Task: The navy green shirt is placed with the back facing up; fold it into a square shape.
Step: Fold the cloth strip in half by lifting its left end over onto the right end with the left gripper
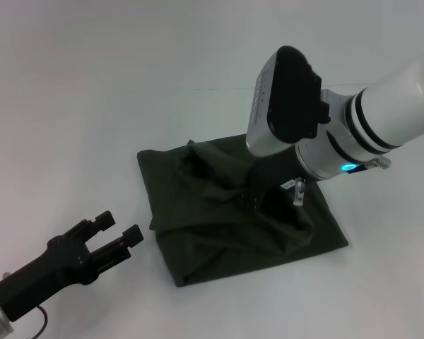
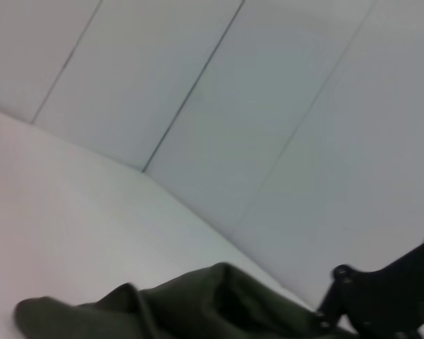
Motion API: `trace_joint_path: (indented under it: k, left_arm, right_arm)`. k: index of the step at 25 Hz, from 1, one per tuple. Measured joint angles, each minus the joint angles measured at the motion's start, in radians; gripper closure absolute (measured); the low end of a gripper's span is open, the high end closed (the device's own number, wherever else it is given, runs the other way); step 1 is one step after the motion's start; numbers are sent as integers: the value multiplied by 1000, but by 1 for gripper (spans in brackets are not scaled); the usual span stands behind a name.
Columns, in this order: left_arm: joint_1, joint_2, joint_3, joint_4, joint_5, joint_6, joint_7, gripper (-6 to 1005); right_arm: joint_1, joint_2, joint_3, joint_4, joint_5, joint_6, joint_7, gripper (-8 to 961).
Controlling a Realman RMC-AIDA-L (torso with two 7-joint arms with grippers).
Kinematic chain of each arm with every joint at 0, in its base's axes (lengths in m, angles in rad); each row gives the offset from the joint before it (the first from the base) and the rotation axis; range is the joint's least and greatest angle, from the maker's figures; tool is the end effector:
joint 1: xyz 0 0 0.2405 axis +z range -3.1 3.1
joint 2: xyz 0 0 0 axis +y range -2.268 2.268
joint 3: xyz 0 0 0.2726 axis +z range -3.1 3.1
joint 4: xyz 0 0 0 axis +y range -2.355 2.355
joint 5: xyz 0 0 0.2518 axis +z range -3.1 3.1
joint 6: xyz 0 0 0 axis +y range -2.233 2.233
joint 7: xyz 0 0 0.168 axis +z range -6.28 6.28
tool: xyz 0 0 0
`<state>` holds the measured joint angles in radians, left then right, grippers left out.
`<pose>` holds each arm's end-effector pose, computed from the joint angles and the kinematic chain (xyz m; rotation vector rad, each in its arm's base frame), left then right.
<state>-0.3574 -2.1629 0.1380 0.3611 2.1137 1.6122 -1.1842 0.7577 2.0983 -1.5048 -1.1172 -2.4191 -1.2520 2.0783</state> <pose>-0.3562 0.2857 -0.0686 -2.2354 -1.0410 -1.1041 0.1327 0.4390 -0.0964 -2.8479 0.1328 -0.3517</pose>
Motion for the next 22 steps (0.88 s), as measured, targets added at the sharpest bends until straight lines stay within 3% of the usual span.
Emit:
trace_joint_path:
  k: [9,22]
  left_arm:
    - [0,0,-2,23,1,84,-34,113]
    - [3,6,7,71,11,144,-66,113]
  right_arm:
    - [-63,1,-12,5,31,126,122,907]
    - [-149,-1,16,4,156,245,129,907]
